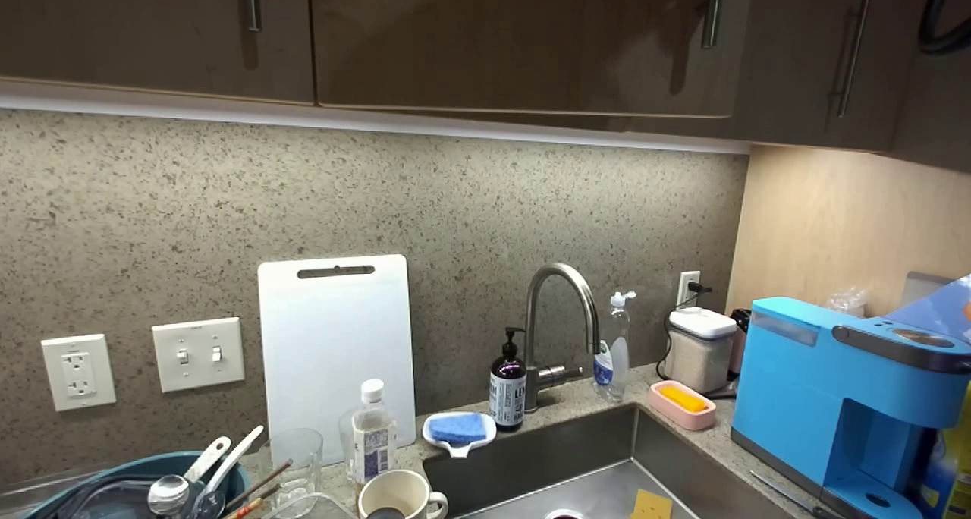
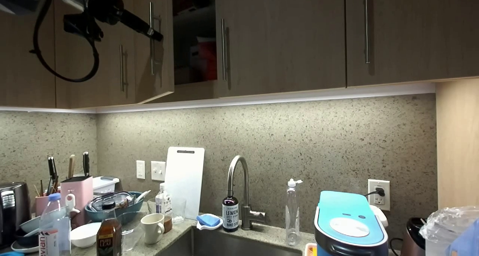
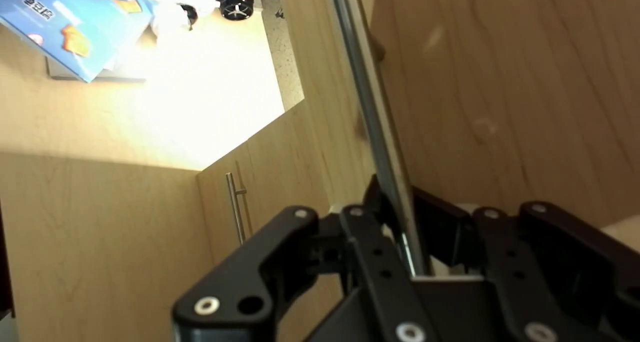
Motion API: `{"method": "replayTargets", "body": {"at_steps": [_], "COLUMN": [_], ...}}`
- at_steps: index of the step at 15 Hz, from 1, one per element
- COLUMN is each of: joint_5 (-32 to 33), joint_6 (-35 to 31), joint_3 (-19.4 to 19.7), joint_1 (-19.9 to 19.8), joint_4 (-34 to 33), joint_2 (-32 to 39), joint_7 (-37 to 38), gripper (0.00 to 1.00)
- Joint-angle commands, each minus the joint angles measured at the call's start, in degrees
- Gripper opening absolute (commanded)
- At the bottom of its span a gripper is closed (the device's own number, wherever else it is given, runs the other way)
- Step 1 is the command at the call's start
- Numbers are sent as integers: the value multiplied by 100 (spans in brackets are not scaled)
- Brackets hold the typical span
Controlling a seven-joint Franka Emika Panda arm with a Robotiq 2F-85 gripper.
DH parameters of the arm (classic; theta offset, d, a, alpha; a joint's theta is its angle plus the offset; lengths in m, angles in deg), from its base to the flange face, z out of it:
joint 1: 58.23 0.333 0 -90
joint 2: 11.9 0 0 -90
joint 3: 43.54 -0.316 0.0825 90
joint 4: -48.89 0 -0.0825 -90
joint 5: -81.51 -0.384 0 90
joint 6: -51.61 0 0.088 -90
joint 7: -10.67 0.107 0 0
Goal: Open the left cabinet door
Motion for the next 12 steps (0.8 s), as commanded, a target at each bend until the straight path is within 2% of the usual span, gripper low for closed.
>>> {"method": "replayTargets", "body": {"at_steps": [1, 5, 12], "joint_5": [-96, -7, 33], "joint_6": [284, 602, 856], "joint_3": [-334, -546, -796], "joint_1": [474, 656, 746], "joint_4": [-196, -299, -436], "joint_2": [260, 361, 498], "joint_7": [587, 759, 925], "gripper": [3, 2, 2]}}
